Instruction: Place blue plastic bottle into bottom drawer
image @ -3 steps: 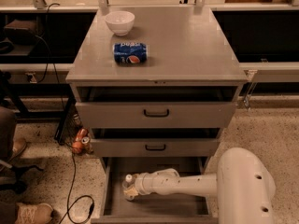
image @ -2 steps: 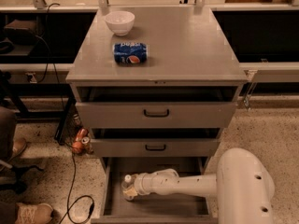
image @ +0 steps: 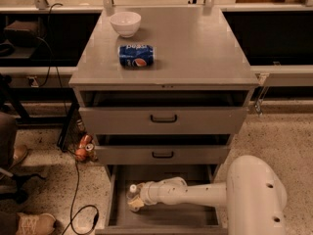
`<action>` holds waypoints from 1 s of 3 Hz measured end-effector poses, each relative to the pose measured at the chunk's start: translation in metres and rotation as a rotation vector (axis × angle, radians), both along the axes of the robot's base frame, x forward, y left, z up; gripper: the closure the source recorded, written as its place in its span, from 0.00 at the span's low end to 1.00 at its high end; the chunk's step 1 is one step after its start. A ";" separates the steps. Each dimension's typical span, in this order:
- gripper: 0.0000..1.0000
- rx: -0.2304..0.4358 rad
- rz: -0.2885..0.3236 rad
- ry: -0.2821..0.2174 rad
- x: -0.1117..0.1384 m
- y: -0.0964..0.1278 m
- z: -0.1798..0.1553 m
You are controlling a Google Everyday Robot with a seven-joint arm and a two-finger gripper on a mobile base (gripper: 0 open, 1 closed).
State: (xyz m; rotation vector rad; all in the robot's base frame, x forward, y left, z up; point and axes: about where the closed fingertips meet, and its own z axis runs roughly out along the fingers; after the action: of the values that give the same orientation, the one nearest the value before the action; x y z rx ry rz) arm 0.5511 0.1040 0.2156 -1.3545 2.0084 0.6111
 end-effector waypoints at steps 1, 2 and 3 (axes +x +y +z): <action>0.00 0.003 0.004 -0.001 -0.002 0.001 0.002; 0.00 0.009 0.011 -0.007 -0.004 -0.002 0.012; 0.00 0.029 -0.017 -0.010 -0.011 -0.030 0.034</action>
Offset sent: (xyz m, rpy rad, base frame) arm -0.0008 0.0012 -0.0005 0.0007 0.0012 0.0016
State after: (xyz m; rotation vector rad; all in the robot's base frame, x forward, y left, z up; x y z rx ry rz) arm 0.5403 0.0744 0.2499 -1.3198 1.9936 0.6219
